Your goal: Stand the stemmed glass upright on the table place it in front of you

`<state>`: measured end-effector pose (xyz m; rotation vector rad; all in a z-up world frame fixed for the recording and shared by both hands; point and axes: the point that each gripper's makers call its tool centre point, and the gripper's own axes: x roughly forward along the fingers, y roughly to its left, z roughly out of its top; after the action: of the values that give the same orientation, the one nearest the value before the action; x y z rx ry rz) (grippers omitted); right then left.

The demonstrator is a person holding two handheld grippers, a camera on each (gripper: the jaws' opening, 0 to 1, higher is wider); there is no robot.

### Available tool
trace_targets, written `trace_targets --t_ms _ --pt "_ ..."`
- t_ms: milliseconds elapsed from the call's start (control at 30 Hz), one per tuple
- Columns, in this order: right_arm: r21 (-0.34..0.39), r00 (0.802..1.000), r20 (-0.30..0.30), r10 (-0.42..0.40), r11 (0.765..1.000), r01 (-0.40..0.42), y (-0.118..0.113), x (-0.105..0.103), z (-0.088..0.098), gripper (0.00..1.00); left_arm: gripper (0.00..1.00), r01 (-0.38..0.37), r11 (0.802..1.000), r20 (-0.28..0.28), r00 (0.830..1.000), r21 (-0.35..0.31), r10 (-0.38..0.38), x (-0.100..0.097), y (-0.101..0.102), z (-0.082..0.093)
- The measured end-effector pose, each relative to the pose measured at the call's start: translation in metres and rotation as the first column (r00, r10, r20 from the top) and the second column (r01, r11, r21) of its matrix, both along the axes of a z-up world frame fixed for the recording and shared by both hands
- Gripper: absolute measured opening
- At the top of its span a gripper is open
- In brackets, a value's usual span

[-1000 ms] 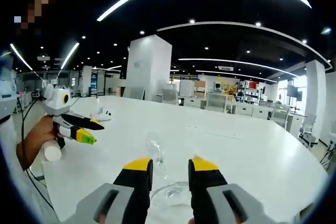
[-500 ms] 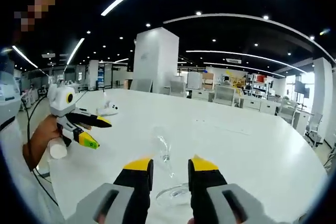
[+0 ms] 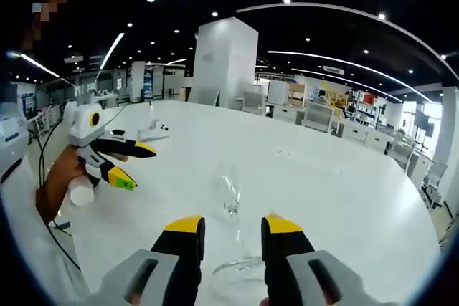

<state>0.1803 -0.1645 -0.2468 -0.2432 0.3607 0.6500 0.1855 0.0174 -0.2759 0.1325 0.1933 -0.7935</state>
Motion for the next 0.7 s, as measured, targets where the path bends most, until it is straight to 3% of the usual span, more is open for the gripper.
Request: trace_targets --t_ms 300,700 --pt "-0.071 0.999 -0.046 0.02 0.997 -0.023 0.0 0.004 -0.005 0.35 0.57 -0.011 1.0 0.007 1.0 -0.015 0.011 0.002 0.003 0.003" --pt "-0.11 0.993 -0.108 0.046 0.992 -0.058 -0.001 0.013 -0.011 0.33 0.57 -0.01 1.0 0.002 1.0 0.003 0.01 0.003 0.001 -0.001"
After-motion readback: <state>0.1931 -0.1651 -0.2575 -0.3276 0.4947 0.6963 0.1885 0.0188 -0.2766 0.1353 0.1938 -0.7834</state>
